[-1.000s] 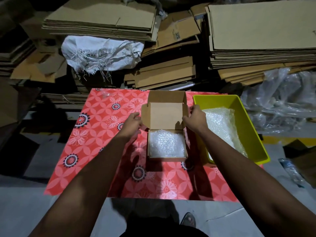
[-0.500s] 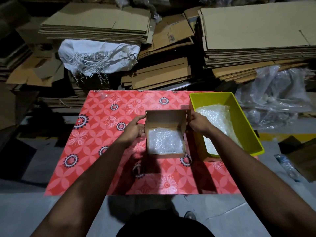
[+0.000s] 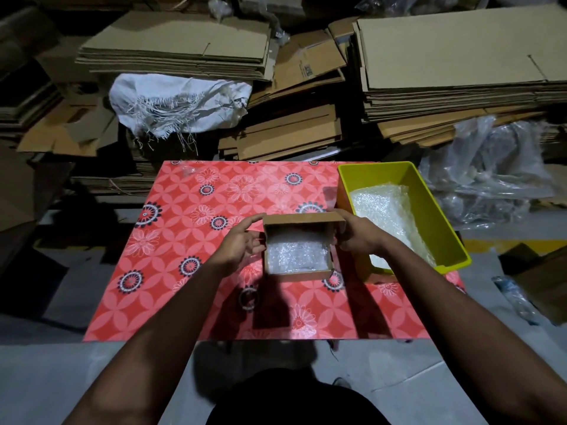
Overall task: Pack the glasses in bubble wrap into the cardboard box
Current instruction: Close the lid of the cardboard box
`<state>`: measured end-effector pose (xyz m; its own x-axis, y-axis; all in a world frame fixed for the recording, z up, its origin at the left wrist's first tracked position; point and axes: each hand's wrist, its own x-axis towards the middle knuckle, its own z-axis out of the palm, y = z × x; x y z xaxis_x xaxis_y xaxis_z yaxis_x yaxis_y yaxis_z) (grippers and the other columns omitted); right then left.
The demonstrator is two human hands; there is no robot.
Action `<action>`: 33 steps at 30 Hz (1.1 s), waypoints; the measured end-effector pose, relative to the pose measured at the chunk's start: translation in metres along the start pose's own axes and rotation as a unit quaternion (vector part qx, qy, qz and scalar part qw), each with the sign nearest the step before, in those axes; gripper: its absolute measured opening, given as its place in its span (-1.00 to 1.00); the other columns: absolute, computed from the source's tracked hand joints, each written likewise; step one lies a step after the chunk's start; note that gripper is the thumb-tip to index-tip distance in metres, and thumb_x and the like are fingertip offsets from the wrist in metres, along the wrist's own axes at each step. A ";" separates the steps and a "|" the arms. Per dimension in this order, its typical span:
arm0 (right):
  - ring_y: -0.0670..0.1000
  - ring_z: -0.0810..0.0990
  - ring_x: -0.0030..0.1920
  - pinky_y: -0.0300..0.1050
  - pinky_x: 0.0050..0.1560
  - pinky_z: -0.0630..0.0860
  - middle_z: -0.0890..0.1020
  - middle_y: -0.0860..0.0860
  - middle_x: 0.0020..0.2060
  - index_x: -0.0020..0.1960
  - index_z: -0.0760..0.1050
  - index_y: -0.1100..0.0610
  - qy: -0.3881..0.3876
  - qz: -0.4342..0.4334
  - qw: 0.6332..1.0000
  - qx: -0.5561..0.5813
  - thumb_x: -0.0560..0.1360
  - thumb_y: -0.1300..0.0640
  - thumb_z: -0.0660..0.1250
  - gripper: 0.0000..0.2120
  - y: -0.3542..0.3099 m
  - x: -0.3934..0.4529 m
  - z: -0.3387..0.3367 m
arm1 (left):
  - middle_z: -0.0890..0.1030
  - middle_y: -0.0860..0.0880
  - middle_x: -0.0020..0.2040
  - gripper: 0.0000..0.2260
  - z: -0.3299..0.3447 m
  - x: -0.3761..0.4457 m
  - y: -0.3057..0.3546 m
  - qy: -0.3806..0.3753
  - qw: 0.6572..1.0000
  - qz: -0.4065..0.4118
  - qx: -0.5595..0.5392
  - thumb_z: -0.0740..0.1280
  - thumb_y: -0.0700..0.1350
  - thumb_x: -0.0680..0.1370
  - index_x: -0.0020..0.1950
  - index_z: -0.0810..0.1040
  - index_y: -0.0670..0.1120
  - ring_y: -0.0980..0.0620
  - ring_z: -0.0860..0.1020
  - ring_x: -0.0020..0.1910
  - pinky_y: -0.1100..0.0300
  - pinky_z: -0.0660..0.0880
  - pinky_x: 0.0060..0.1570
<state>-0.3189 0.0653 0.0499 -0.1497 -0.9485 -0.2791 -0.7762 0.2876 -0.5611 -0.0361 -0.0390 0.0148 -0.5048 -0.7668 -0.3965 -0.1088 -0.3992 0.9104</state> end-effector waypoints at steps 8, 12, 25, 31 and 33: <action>0.27 0.57 0.24 -0.04 0.16 0.50 0.56 0.22 0.30 0.61 0.08 0.05 -0.073 -0.008 0.989 -0.129 0.40 0.26 0.42 -0.12 0.013 0.002 0.029 | 0.61 -0.28 0.02 -0.41 0.007 -0.006 -0.016 0.009 0.997 0.001 0.077 -0.09 -0.61 0.47 0.32 0.49 -0.28 0.06 0.66 -0.25 0.30 0.58 -0.28; 0.29 0.58 0.15 -0.01 0.05 0.51 0.58 0.29 0.19 0.64 -0.16 0.05 -0.110 0.006 0.980 -0.166 0.45 0.30 0.34 -0.05 0.015 -0.002 0.042 | 0.57 -0.29 0.09 -0.49 0.000 0.001 -0.032 0.011 0.999 -0.026 0.046 -0.05 -0.55 0.53 0.25 0.54 -0.20 -0.04 0.63 -0.18 0.24 0.57 -0.21; -0.01 0.61 0.21 -0.10 0.13 0.62 0.55 -0.04 0.26 0.63 -0.06 -0.16 -0.026 0.045 0.988 0.146 0.33 0.37 0.48 0.11 0.031 -0.034 0.086 | 0.47 -0.11 -0.03 -0.30 0.009 -0.009 -0.067 0.052 0.996 -0.072 0.015 -0.08 -0.53 0.43 0.42 0.50 -0.10 -0.06 0.43 -0.24 0.19 0.42 -0.29; -0.01 0.67 -0.04 -0.10 -0.12 0.62 0.67 0.06 0.08 0.63 0.06 -0.06 -0.050 0.024 0.987 0.149 0.25 0.40 0.43 0.07 0.022 -0.032 0.068 | 0.68 -0.15 -0.03 -0.32 0.010 -0.025 -0.039 0.055 0.997 -0.055 -0.010 -0.07 -0.51 0.38 0.31 0.53 -0.05 -0.06 0.62 -0.19 0.18 0.50 -0.33; -0.07 0.63 -0.22 -0.17 -0.31 0.54 0.67 0.03 -0.11 0.60 0.14 -0.03 -0.066 0.009 0.982 0.179 0.23 0.50 0.38 0.03 0.024 -0.028 0.056 | 0.64 -0.14 -0.21 -0.34 0.006 -0.030 -0.026 0.057 0.998 -0.035 0.020 -0.05 -0.51 0.38 0.30 0.53 -0.07 0.03 0.58 -0.39 0.27 0.46 -0.48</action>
<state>-0.2994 0.1058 0.0007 -0.0631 -0.9244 -0.3761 -0.5064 0.3544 -0.7861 -0.0232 -0.0027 0.0034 -0.3939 -0.7912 -0.4678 -0.1746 -0.4353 0.8832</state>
